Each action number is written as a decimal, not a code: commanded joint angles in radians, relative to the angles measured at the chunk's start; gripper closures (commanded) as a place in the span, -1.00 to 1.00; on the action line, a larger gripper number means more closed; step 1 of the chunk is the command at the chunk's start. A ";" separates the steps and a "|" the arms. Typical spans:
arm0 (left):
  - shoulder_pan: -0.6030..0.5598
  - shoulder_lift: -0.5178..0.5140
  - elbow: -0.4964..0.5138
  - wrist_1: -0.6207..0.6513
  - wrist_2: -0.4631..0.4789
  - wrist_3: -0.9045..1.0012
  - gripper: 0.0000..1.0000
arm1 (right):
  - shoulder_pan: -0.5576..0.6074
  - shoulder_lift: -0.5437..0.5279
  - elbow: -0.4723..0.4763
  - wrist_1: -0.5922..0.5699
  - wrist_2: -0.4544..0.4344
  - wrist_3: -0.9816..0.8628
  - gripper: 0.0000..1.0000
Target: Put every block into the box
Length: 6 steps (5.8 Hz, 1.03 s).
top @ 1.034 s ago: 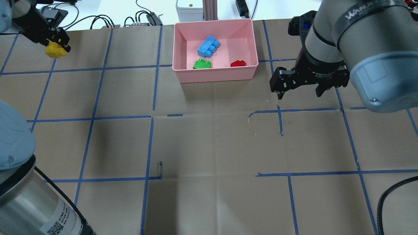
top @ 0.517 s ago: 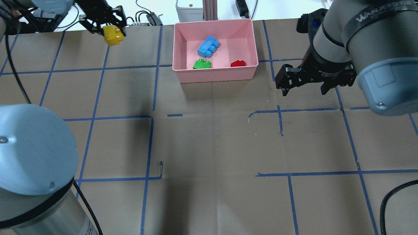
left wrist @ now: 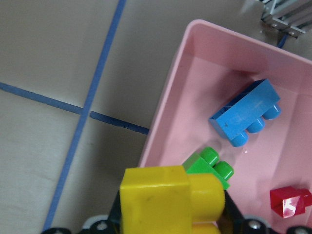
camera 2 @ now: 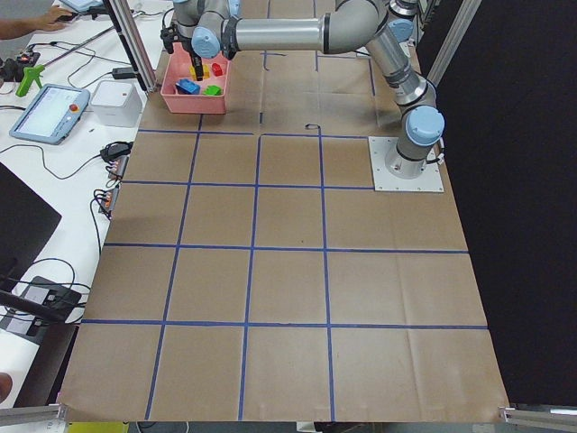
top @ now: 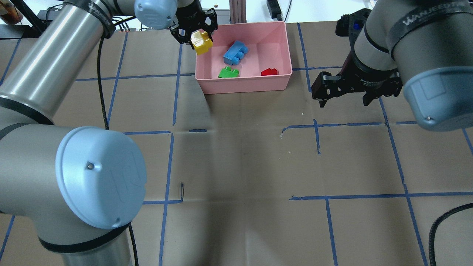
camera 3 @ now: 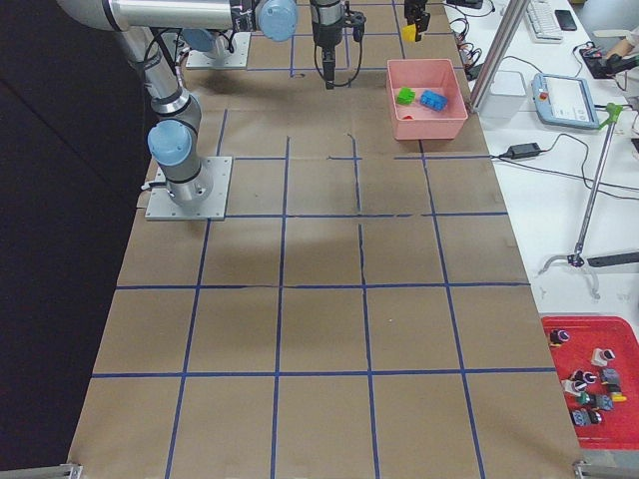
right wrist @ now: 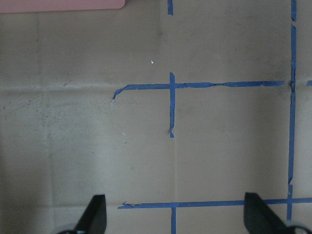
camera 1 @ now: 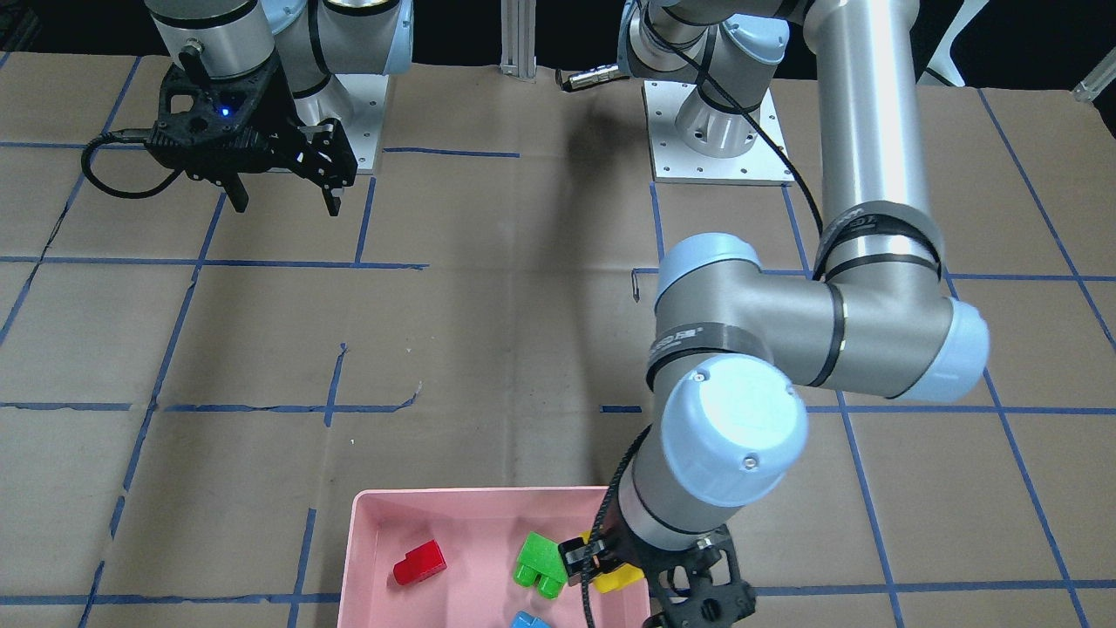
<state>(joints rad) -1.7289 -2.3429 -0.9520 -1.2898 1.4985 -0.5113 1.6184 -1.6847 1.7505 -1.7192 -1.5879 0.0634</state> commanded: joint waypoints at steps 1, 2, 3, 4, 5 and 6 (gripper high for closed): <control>-0.031 -0.078 0.010 0.085 0.044 -0.041 0.14 | 0.000 0.000 0.000 0.000 0.000 0.001 -1.00; -0.032 -0.078 0.009 0.090 0.054 -0.038 -0.97 | 0.000 0.000 0.000 0.000 0.002 0.001 -1.00; -0.032 -0.063 0.006 0.083 0.055 -0.036 -0.98 | 0.000 0.000 -0.002 0.000 0.002 0.003 -1.00; -0.034 -0.012 -0.007 0.063 0.055 -0.024 -0.98 | 0.000 0.000 -0.002 0.000 0.003 0.004 -1.00; -0.020 0.093 -0.043 -0.033 0.058 0.075 -0.98 | 0.003 0.000 -0.002 0.000 0.003 0.007 -1.00; 0.017 0.220 -0.130 -0.116 0.107 0.209 -0.98 | 0.000 0.000 -0.003 -0.002 0.002 0.007 -1.00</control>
<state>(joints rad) -1.7394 -2.2339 -1.0158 -1.3292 1.5721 -0.4135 1.6197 -1.6842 1.7482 -1.7200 -1.5851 0.0698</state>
